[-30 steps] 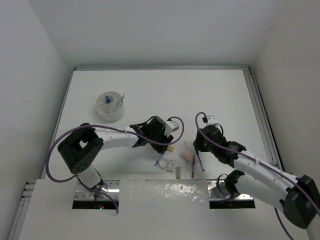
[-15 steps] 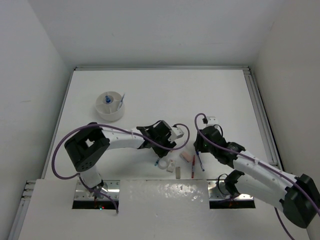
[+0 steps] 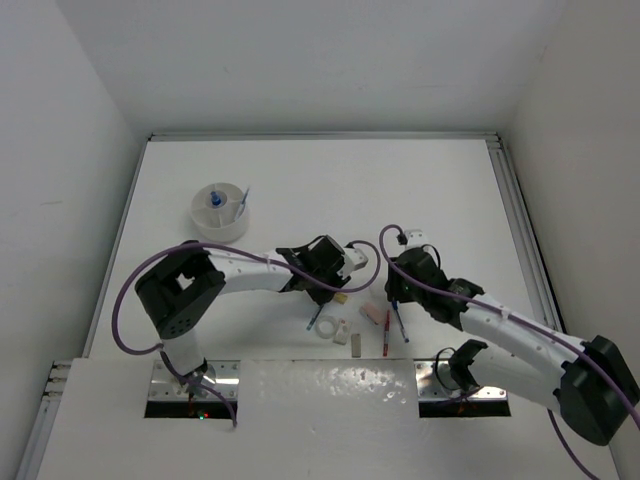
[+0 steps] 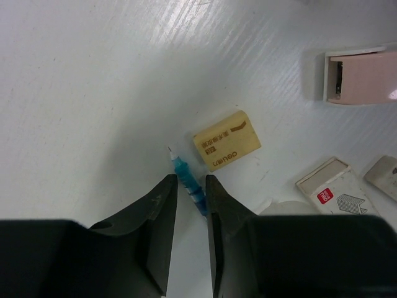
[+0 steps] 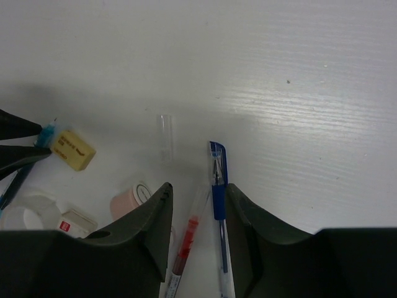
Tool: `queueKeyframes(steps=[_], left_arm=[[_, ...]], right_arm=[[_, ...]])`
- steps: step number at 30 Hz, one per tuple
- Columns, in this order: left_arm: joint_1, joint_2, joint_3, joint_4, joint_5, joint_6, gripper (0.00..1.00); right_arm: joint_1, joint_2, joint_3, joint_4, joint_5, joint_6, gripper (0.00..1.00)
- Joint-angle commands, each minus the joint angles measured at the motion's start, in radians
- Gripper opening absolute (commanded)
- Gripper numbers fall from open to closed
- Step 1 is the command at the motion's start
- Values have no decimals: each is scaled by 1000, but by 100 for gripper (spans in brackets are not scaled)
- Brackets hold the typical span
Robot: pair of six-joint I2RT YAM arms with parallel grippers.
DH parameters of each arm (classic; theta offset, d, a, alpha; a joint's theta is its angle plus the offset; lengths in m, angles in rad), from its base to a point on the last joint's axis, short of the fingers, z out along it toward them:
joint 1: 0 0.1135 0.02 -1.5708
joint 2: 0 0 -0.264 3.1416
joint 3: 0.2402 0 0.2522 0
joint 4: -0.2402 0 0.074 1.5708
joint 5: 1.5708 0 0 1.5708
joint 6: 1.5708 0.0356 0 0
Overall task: Sort the stationery into containers
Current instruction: Pick up the pen from the center of the board.
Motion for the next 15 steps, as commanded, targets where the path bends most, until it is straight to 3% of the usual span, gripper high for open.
queueKeyframes(steps=[1,3,5,11,15], left_arm=[[9,50,-24,-138,19,-3,23],[24,53,-14,-164,25,12,18],[46,54,0,-181,27,25,5],[84,65,26,-181,22,112,0],[98,77,36,-135,-5,270,1]], right_arm=[[6,7,45,46,-10,-24,39],[6,10,50,51,-11,-28,39],[6,10,50,57,-11,-35,39],[4,12,48,64,-5,-41,39],[4,7,42,74,-1,-47,39]])
